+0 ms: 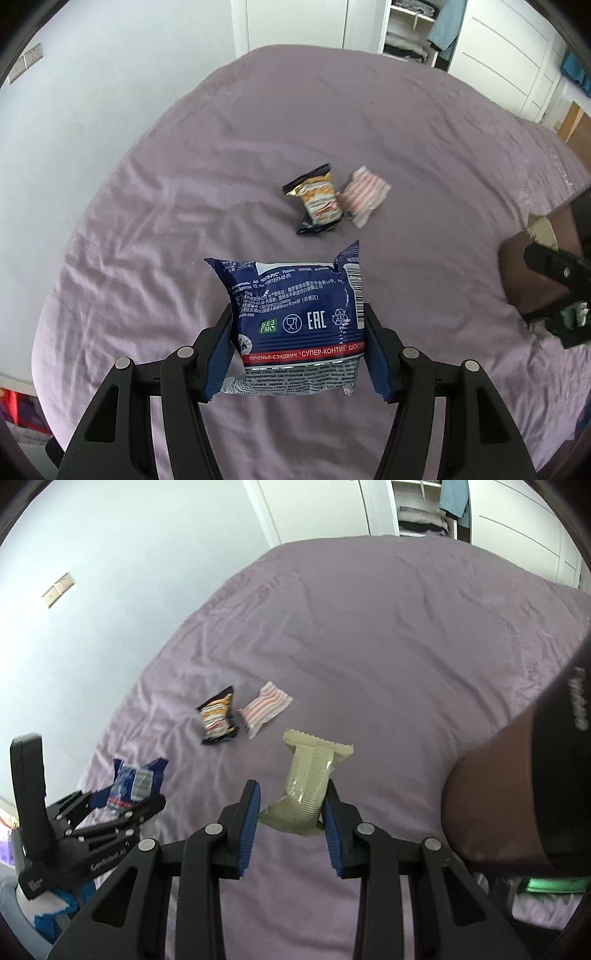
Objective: Organize snacks
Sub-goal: 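Carry both held snacks over the green tray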
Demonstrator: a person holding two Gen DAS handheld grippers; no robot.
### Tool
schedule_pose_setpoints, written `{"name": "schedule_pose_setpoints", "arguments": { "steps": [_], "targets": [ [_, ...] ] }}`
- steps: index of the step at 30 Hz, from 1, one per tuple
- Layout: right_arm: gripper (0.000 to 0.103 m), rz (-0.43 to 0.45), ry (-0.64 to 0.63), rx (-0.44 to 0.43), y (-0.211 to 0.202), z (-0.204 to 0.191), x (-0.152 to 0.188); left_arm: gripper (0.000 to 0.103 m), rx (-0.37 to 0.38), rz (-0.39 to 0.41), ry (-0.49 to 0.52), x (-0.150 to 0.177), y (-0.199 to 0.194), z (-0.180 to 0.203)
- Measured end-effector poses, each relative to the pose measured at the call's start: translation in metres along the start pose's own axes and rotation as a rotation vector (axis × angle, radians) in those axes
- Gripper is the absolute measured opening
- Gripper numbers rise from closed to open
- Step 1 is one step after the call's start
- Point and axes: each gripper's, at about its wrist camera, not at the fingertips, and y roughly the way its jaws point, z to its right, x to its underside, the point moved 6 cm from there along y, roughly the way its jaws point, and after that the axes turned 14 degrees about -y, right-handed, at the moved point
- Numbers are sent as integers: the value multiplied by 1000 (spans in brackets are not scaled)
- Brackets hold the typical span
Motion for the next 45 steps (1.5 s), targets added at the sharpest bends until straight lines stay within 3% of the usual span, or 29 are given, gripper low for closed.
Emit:
{"name": "schedule_pose_setpoints", "arguments": {
  "steps": [8,18,28,38,45],
  "targets": [
    [15,51,-27,-11,-69,-18,15,57,60,47,66,5,-66,30],
    [15,71,67,40,-132,10,59,57,183,46,231,27,-119,109],
    [15,48,254,134,-165,65,133,57,283,-18,434,73,-133,192],
    [15,73,418,287,-210,144,187,57,461,-79,647,132,-163,286],
    [15,84,475,386,-230,213,210,57,565,-91,685,149,-161,372]
  ]
}}
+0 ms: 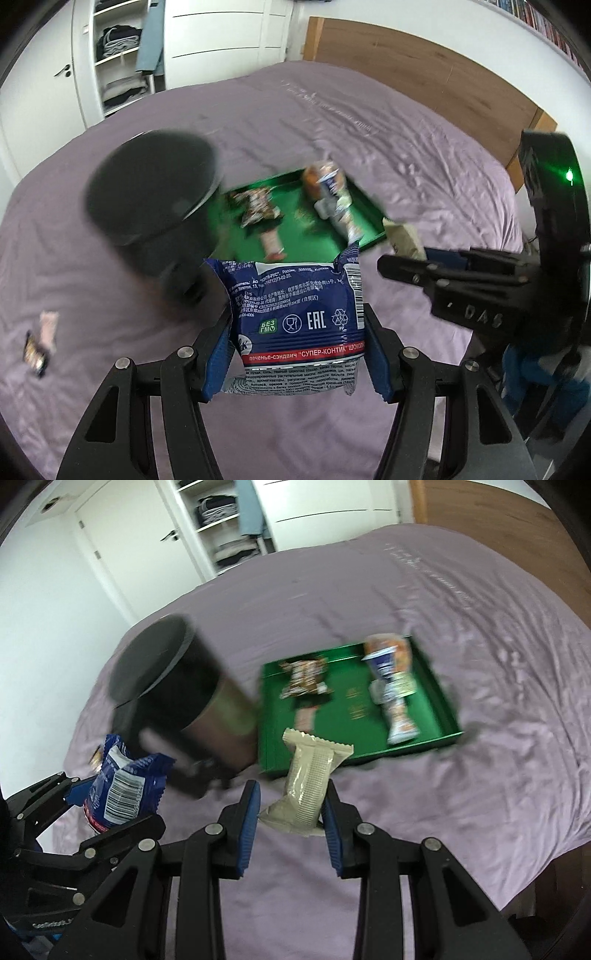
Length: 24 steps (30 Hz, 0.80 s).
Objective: Organize snacks
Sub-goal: 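Carry both held snacks over the green tray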
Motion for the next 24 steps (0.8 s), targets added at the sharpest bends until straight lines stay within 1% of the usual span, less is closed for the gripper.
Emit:
{"name": "schedule_pose_setpoints", "arguments": {
  "steps": [4,9,12,17,22,24],
  "targets": [
    [15,6,32,36,16,36,-8,57,20,5,-9,-22,29,20],
    [15,-7,49,56,40,70,-10,57,5,-14,-22,-35,70,29],
    [15,-36,38,63,62,92,-11,57,-29,-28,-33,-39,95,27],
    [15,-94,-24,79,104,128,-16,57,-110,-53,-64,-49,144,27],
    [15,-133,-103,71,140,149,-26,57,-199,-73,-88,-57,190,24],
    [15,-148,-136,64,154,155,-27,57,-225,-85,-113,-58,207,20]
  ]
}}
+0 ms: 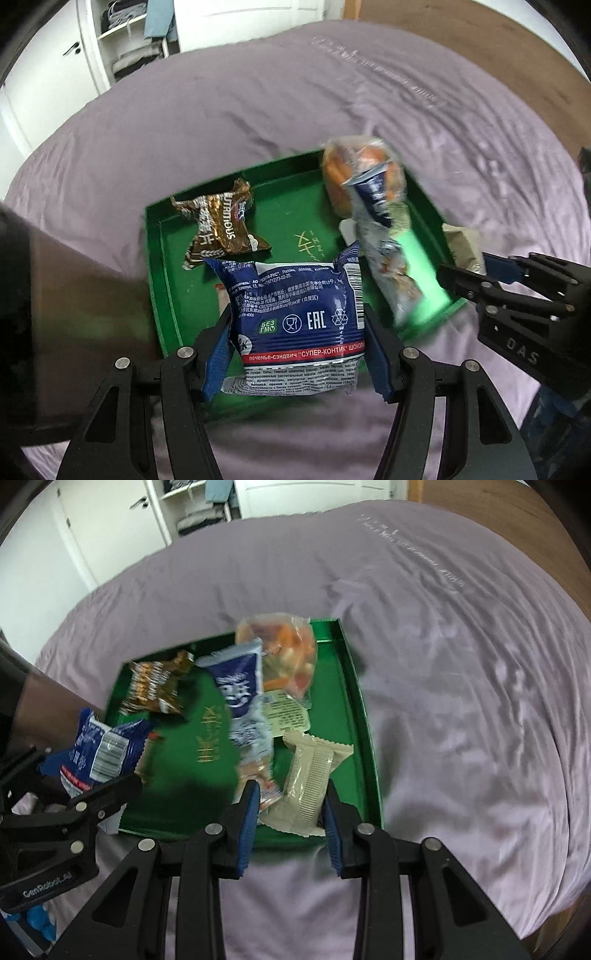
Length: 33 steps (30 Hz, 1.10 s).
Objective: Organize snacks
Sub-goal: 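Carry both held snacks over the green tray, then lower both snacks into the tray and open both tools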
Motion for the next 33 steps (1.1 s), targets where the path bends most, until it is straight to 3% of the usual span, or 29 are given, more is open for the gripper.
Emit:
{"name": "schedule_pose_setpoints", "arguments": {
  "steps": [9,23,28,29,30,33],
  "targets": [
    [17,-40,-66,-23,30,4,2,57,-68,-12,-48,-1,38,1],
    [20,-43,-78,-43,46,-10,-3,57,-129,-17,-54,6,49,-19],
    [26,-61,-75,-28,48,-5,1,59,-137,-9,-42,4,52,-17],
    [32,-65,-76,-23,49,-4,2,60,-136,-9,-43,4,52,-17],
    [47,-68,-77,-19,49,-2,3,61,-136,-12,-43,3,53,-16],
    [50,-73,-73,-13,49,-1,5,62,-135,-18,-44,0,53,-14]
  ]
}}
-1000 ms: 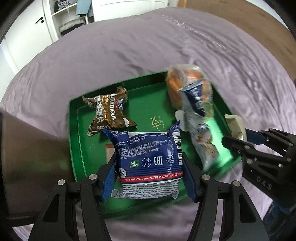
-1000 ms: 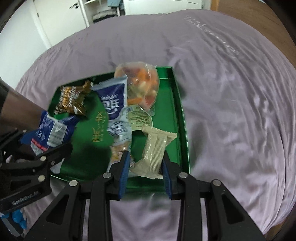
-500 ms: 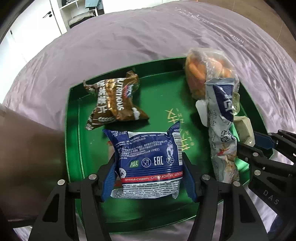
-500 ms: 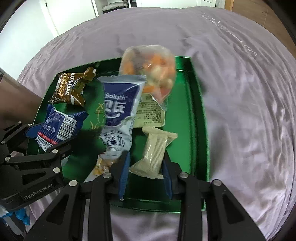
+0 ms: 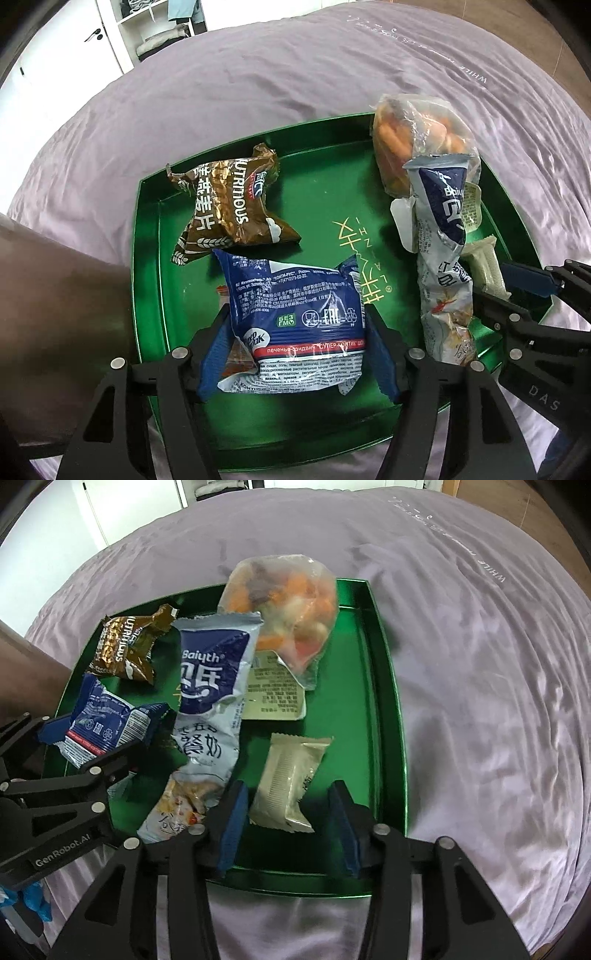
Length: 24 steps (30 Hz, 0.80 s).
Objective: Organize snacks
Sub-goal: 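Lower both snacks into the tray and open both tools, then lift both tools up away from the tray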
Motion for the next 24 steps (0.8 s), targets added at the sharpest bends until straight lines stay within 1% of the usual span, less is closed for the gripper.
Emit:
{"name": "schedule_pose_setpoints", "arguments": {
  "steps": [4,5,6,7,11,16,21,24],
  "targets": [
    [52,4,14,7,-7,3,1,67,-1,8,-4,-5,-4,2],
    [59,9,15,8,-10,3,0,67,-2,17,-1,-6,-7,2],
    [71,11,13,10,-13,3,0,68,-5,26,2,-8,-9,2],
    [73,15,9,16,-16,2,-2,68,-6,31,1,-10,-11,2],
    [73,15,8,35,-27,-1,-6,68,-4,46,-7,-15,-21,0],
    [73,32,36,72,-54,-6,-8,69,29,82,15,-20,-47,7],
    [73,37,79,118,-85,-8,0,69,88,114,59,-19,-85,23],
    [73,43,125,138,-105,-8,9,69,141,138,109,-18,-114,35]
  ]
}}
